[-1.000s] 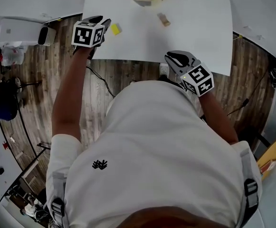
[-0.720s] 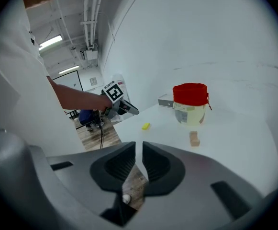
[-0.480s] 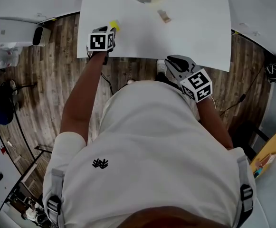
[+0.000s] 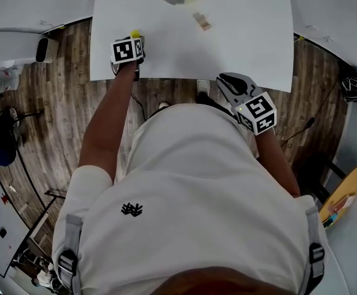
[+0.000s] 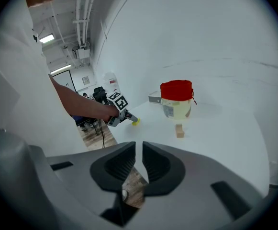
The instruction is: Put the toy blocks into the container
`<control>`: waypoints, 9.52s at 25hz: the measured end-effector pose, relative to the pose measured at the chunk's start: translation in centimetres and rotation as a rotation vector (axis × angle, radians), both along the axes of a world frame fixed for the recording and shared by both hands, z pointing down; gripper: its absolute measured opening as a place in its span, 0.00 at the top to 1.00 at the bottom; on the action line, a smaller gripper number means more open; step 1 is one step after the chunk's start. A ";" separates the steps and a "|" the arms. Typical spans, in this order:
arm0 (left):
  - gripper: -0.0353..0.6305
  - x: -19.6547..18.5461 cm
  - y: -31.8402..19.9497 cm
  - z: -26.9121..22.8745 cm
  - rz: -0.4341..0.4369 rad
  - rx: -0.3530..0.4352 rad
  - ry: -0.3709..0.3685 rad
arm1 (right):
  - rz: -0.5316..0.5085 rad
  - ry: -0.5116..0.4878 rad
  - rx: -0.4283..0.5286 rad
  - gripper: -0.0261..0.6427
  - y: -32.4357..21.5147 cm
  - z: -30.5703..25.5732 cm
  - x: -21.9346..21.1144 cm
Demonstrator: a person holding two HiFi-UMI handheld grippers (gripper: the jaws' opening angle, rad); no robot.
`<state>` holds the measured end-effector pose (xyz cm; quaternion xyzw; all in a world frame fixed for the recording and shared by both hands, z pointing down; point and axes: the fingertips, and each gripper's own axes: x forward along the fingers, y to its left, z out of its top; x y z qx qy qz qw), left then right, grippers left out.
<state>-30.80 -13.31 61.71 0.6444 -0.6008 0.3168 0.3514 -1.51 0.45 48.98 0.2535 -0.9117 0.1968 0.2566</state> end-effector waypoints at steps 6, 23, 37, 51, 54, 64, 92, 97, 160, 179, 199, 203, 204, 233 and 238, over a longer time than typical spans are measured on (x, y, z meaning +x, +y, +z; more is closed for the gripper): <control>0.65 -0.7 -0.7 1.2 -0.072 -0.038 -0.031 | 0.000 -0.004 -0.016 0.89 -0.9 0.2 1.7; 0.74 -0.3 0.1 -0.4 -0.078 0.001 0.005 | -0.089 -0.046 -0.014 0.89 -5.1 0.9 3.9; 0.74 3.3 -3.4 -12.6 0.066 0.204 0.034 | -0.185 -0.082 -0.014 0.89 -8.3 2.0 4.2; 0.74 12.9 -16.2 -20.7 0.368 0.306 -0.004 | -0.137 -0.118 -0.027 0.89 -10.7 2.3 7.3; 0.74 13.7 -19.1 -19.8 0.413 0.289 -0.039 | -0.115 -0.118 -0.034 0.89 -11.1 2.5 8.4; 0.74 15.7 -23.0 -15.3 0.653 0.109 -0.227 | -0.029 -0.135 -0.062 0.89 -11.9 3.1 10.8; 0.70 15.9 -22.3 -10.7 0.842 -0.099 -0.421 | 0.023 -0.127 -0.073 0.90 -10.9 3.2 11.0; 0.70 15.8 -22.1 -13.2 0.793 0.019 -0.348 | 0.014 -0.120 -0.057 0.90 -10.9 2.9 10.1; 0.48 22.4 -2.5 -3.4 0.788 0.136 0.005 | 0.075 -0.042 -0.070 0.90 -2.5 2.0 5.7; 0.42 25.4 -7.4 1.9 0.843 0.013 -0.155 | 0.049 -0.054 -0.103 0.90 -6.2 3.4 11.5; 0.50 27.0 -6.3 -7.3 0.834 0.135 -0.070 | -0.028 -0.104 -0.083 0.90 -9.6 3.6 11.8; 0.50 26.0 -6.8 -10.8 0.844 0.186 -0.073 | -0.053 -0.118 -0.078 0.90 -10.1 3.8 11.0; 0.50 25.7 -7.1 -11.7 0.845 0.200 -0.075 | -0.055 -0.120 -0.079 0.90 -10.3 3.9 10.9; 0.50 15.2 -21.7 -14.3 0.895 0.063 -0.323 | -0.024 -0.121 -0.141 0.90 -12.3 4.7 10.6; 0.50 15.4 -21.3 -12.1 0.970 -0.039 -0.386 | -0.010 -0.125 -0.138 0.90 -12.8 4.7 10.7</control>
